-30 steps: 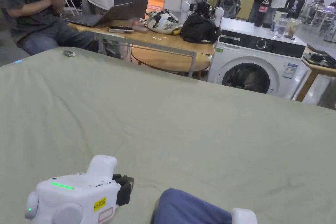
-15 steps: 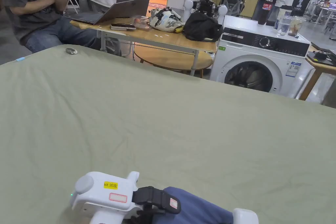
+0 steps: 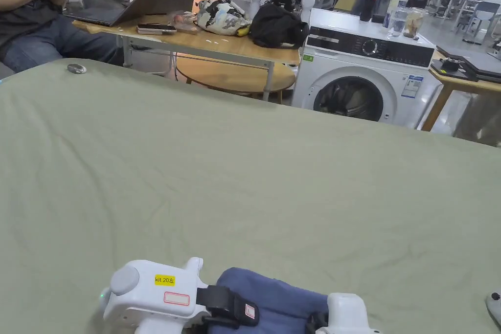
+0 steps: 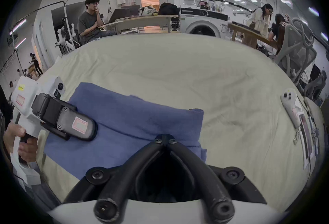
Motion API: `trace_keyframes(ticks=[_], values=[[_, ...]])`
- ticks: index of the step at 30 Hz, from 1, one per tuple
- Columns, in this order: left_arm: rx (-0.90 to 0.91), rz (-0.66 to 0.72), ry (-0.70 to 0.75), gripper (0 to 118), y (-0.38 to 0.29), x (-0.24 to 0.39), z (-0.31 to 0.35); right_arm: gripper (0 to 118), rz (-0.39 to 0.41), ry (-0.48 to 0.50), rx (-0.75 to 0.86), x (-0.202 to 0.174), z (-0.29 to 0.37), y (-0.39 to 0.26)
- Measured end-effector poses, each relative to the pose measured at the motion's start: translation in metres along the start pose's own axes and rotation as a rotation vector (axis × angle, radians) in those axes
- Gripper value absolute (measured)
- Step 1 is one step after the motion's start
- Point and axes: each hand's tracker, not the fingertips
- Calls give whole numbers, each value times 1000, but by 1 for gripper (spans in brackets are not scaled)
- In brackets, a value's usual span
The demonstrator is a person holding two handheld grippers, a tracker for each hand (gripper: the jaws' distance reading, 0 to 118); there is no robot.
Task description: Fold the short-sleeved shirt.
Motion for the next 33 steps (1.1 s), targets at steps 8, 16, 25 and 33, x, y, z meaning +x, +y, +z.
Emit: trace_keyframes(ticks=[8,16,25,33], values=[[-6,-18,5,18,13,20,20,0,-2,-127,446,11,39,59],[48,-58,57,18,30,36,87,0,-27,-146,574,-9,41,92],[191,-55,270,18,39,32,252,0,16,-14,615,-87,17,115],[293,69,475,18,37,-2,397,0,95,171,627,-208,-8,145]])
